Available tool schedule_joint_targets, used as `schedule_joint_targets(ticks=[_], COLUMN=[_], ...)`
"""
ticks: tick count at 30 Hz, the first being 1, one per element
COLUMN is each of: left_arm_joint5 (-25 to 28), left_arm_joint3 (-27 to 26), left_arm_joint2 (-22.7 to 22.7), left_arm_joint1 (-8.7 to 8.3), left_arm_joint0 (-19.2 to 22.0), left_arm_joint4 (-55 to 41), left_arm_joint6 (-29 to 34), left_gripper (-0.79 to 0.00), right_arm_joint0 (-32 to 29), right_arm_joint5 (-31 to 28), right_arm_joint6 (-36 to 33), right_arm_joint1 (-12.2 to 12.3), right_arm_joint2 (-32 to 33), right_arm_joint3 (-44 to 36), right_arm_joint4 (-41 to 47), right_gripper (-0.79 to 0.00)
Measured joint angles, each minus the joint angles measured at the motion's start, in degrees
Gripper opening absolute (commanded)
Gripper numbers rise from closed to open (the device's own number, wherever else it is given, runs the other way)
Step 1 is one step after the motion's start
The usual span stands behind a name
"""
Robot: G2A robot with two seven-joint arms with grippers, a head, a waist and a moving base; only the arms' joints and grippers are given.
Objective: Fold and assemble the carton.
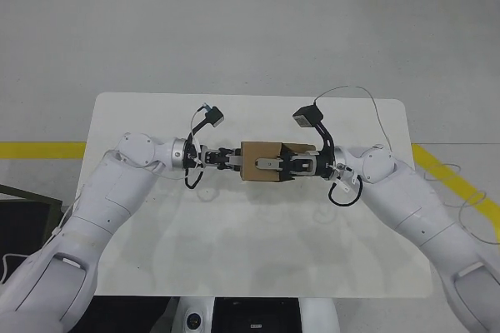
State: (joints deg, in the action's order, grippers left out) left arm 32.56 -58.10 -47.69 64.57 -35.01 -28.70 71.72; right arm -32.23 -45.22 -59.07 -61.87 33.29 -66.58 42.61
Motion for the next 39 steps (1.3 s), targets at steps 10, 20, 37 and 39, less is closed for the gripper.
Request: schedule_joint_targets(ticks=[10, 20, 37, 39], left_arm_joint5=[0.3, 4.0, 8.7, 8.5], left_arm_joint3=[2.2, -0.6, -10.0, -11.0], left_arm_joint2=[-0.6, -4.2, -12.4, -13.3], left_arm_joint1=[-0.19, -2.42, -6.60, -7.02], left_arm_joint0=[0.8, 0.4, -4.6, -5.5], left_arm_joint4=[0.5, 7.5, 23.2, 24.2], left_arm_joint6=[-0.3, -3.9, -11.1, -11.1], left_gripper=[0.000, 0.000, 0.000, 0.000], right_arm_joint0=[0.3, 1.8, 5.9, 6.1], right_arm_joint5=[1.1, 7.0, 9.8, 10.1], right_arm_joint6=[-1.1, -7.0, -7.5, -7.0], right_arm_joint1=[0.1, -1.2, -10.6, -11.8], right_arm_joint2=[0.0, -0.8, -7.1, -7.8], right_arm_joint3=[1.8, 7.8, 20.8, 22.1], right_arm_joint4=[-0.8, 0.9, -1.6, -2.0], right_gripper=[-0.785, -0.785, -0.733, -0.733])
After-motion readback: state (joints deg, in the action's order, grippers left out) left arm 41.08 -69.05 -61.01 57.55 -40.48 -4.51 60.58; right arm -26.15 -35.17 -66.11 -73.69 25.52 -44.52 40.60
